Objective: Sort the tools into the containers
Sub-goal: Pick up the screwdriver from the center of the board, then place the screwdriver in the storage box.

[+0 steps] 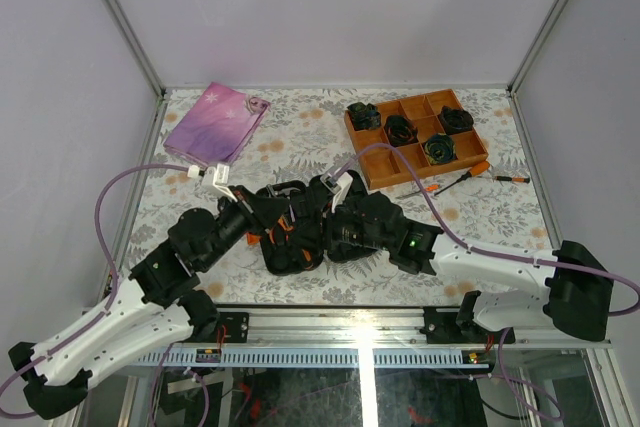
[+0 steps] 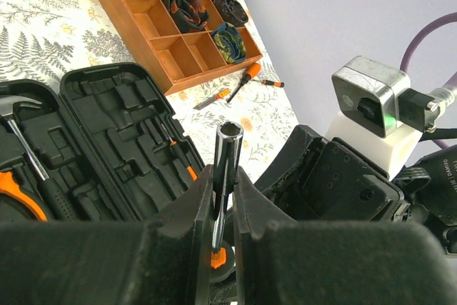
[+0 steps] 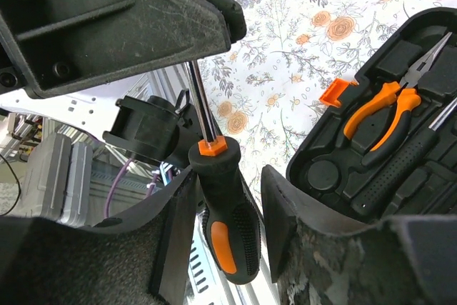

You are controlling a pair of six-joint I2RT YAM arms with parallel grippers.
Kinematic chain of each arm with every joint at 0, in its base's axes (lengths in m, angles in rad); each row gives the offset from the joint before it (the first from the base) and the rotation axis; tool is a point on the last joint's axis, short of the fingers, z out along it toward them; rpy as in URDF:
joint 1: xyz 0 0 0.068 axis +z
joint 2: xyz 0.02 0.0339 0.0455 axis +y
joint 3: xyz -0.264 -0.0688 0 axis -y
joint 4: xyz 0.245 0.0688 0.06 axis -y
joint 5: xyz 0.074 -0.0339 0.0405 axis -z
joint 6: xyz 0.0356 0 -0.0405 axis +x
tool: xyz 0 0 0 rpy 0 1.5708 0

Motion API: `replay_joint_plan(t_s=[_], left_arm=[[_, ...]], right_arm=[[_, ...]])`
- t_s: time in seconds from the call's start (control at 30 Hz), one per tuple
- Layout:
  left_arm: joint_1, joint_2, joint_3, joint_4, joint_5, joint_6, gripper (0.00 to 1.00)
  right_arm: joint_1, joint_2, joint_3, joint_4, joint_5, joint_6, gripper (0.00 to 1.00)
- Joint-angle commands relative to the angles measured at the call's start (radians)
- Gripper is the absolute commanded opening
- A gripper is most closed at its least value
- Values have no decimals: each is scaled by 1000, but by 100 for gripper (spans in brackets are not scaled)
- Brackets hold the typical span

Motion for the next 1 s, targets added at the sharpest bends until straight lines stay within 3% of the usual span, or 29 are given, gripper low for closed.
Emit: replay_joint_plan(t_s=[0.0,0.13,0.27,0.4,0.53,0.77,0.97], left_arm=[[0,-23,-3,41,-19,-27,0],[-1,-23,10,20,-22,-20,2],[0,-49,31,-49,-78,-17,28],[-1,-88,45,-139,-132,-7,53],[0,-110,72,-244,-185,-6,64],[0,-74,101,-382,-224,-8,67],[14,25,112,-408,-192,-8,67]], right_arm=[[4,16,44,34,19,-26,45],[5,8,47,20,49,-15,14],[4,-26,46,-54,138,-2,1],[5,-59,59,-154,184,-12,0],[4,-86,85,-279,256,-20,0],[-33,-118,123,-435,321,-23,0],[-147,-128,93,-461,197,22,0]])
